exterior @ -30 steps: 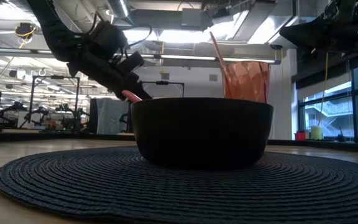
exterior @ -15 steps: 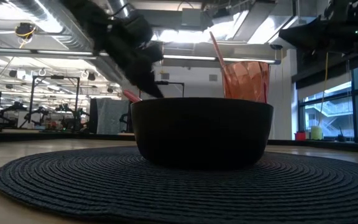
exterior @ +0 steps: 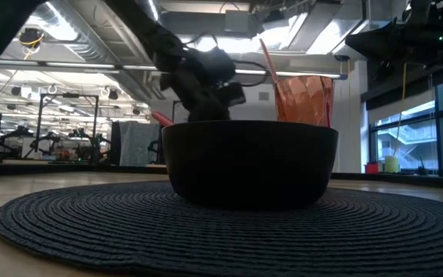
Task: Pick & Place Utensil
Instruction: Put the orange spoon into the black bowl on the blue mat
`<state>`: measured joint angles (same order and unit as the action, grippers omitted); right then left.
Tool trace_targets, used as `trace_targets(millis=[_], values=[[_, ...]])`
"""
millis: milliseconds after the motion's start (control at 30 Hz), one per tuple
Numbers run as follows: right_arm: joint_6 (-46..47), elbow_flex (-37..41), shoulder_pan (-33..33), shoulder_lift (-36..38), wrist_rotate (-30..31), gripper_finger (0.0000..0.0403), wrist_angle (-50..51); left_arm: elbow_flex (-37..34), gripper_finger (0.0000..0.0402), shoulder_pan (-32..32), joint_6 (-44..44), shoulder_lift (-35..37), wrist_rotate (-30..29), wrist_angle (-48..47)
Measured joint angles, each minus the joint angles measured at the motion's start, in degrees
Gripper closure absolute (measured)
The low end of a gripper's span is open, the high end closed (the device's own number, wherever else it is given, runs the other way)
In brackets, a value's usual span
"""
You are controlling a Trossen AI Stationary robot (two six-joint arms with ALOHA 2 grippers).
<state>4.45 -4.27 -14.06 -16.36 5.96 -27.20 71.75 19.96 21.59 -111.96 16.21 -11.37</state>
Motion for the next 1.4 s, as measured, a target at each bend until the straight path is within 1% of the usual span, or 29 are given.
trace_targets(millis=[133, 300, 533, 767, 833, 967, 1033, 1167, 1400], values=[[-0.15, 0.0, 0.0, 0.0, -0.04, 0.0379, 0.01, 3.92, 0.0398, -2.18, 0.24, -2.85, 2.83, -2.76], [-0.17, 0.0, 0.0, 0.0, -0.06, 0.0379, 0.0, 7.54, 0.0398, -4.68, 2.02, -4.06, 2.23, -5.01], [0.62, 0.0, 0.0, 0.0, -0.04, 0.0379, 0.0, 8.04, 0.0398, -4.47, 2.42, -5.33, 1.92, -5.21], [1.25, 0.0, 0.0, -0.02, -0.07, 0.0379, 0.0, 7.98, 0.0398, -3.15, 1.5, -8.76, 1.58, -5.17], [1.25, 0.0, 0.0, -0.01, -0.05, 0.0379, 0.0, 7.93, 0.0398, -3.28, 1.5, -9.27, 0.61, -5.68], [1.2, 0.0, 0.0, -0.01, -0.04, 0.0379, 0.0, 8.0, 0.0398, -3.65, 1.48, -9.48, -4.96, -5.0], [1.17, 0.0, 0.0, 0.0, -0.06, 0.0379, 0.01, 8.0, 0.0398, -3.47, 0.85, -9.48, -6.11, -4.84], [1.18, 0.0, 0.0, 0.0, -0.04, 0.0379, 0.0, 8.02, 0.0398, -2.44, -0.8, -9.46, -7.58, -4.71], [1.18, 0.0, 0.0, -0.01, -0.06, 0.0379, 0.0, 8.12, 0.0398, -2.19, -0.88, -9.44, -7.68, -5.1]])
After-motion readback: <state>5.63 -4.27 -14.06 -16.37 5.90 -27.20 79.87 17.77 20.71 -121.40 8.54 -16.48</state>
